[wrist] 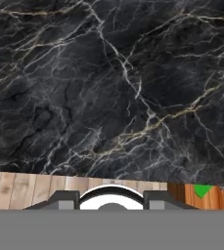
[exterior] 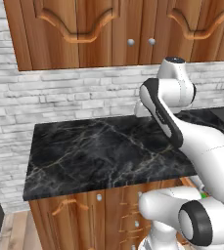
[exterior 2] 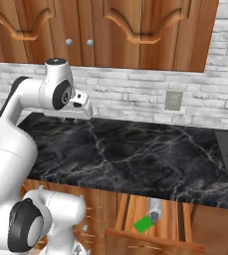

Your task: Restock the sink supplies by placing the sponge and soap dispenser on the counter and next to the sink. Make sure the soap dispenser is upright.

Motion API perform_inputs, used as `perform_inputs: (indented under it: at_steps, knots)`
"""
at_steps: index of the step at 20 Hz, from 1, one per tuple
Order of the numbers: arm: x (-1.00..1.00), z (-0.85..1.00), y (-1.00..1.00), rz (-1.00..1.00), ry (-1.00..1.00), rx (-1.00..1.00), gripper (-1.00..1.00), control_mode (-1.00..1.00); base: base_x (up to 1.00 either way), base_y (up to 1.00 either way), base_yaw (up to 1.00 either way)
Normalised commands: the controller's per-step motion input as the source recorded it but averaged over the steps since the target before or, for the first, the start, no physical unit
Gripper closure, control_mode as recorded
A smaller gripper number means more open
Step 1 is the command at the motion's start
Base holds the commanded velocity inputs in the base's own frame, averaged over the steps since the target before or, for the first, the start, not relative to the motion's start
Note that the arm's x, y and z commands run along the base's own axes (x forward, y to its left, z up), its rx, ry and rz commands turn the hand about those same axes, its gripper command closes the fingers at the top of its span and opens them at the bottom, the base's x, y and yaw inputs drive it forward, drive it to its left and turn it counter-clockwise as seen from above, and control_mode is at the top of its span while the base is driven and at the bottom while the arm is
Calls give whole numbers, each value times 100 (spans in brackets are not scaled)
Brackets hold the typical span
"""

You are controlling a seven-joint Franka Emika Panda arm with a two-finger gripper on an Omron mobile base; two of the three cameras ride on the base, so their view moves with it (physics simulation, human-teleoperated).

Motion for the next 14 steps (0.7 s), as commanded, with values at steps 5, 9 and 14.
perform_inputs:
  at_steps: [5,9,14]
  knots:
    - [0,0,0,0,0,0,-100,100,-34,-3,-1]
    - [0,0,0,0,0,0,-100,100,-82,-33,-6]
    - [0,0,0,0,0,0,-100,100,-47,-68,-3]
